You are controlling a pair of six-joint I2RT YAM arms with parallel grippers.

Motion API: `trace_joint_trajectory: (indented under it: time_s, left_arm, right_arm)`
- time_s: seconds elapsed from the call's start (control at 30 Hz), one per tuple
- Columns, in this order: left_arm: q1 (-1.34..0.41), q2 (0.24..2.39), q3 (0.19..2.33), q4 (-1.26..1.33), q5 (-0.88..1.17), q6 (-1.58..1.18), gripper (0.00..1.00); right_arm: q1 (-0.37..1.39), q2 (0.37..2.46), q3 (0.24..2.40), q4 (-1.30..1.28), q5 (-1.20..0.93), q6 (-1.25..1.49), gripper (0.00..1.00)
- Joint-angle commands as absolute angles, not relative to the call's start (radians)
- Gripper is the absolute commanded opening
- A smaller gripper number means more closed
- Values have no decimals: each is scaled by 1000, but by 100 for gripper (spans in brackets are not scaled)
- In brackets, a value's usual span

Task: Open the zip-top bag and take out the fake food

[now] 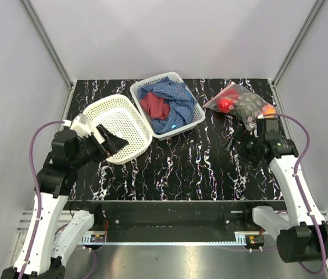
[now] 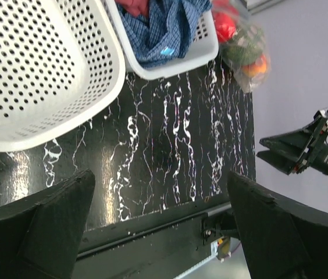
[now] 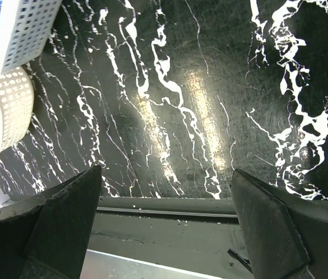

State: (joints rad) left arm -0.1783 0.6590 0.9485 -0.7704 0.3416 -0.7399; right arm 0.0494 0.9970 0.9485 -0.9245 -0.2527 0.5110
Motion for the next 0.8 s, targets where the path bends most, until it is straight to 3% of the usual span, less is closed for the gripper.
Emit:
trace_joint_trajectory:
  time_s: [0.0,0.37,0.77]
  left_arm:
    - [-176,693,968,-765,426,-712,99]
    - [-236,824,1008,-699,430,-718,99]
    - [-276,1014,1143,-699,419,-631,99]
  right_arm:
    - [46,1092,1014,-875,-235,535,100]
    - [48,1463,1286,-568,-223,707,100]
    - [6,1912,1583,-449,-227,890,100]
